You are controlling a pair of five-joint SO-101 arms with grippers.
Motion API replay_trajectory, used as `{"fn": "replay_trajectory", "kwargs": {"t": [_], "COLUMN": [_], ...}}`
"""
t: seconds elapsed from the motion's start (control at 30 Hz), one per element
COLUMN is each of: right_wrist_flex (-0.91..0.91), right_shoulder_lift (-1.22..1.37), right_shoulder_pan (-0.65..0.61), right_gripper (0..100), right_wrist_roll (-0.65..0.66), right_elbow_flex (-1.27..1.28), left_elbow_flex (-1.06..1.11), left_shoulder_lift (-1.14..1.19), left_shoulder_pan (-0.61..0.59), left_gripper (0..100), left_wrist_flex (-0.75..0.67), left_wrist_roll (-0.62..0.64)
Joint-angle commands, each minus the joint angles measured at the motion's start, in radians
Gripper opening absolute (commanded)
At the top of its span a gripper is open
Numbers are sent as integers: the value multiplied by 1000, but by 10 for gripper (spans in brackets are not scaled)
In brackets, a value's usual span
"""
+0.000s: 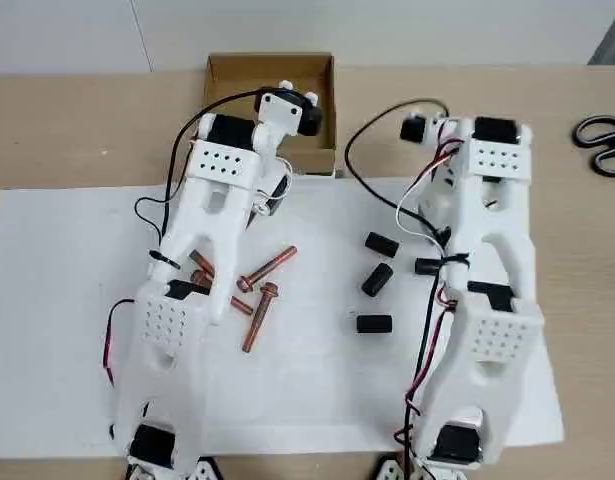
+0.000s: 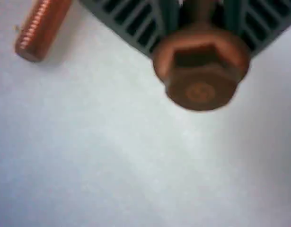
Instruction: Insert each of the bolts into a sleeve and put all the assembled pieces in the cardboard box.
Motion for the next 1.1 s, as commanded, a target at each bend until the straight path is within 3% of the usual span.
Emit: {"fn": "replay_trajectory", "kwargs": {"t": [0.0, 0.2, 0.47, 0.63, 0.73, 0.93, 1.07], "right_wrist_flex": [27, 27, 22, 22, 15, -15, -39], "right_shoulder_lift": [-166, -423, -862, -1101, -1221, -1417, -1526], "right_shoulder_pan": [-13, -62, -65, -65, -65, -65, -99], "right_gripper": [4, 4, 4, 4, 4, 4, 3], "right_wrist_roll": [-5, -5, -6, -5, -5, -6, -68], "right_elbow_flex": [-11, 245, 686, 790, 841, 916, 1014], "left_elbow_flex": [-42, 58, 476, 582, 591, 607, 708], "left_shoulder_lift": [-34, -278, -624, -868, -996, -1149, -1218], "left_shoulder_pan": [3, 15, 51, 43, 49, 43, 46], "left_gripper": [5, 5, 5, 5, 5, 5, 5], "left_wrist_flex": [28, 28, 26, 23, 12, 14, 15], "left_wrist_roll": [-3, 60, 180, 193, 264, 308, 442]}}
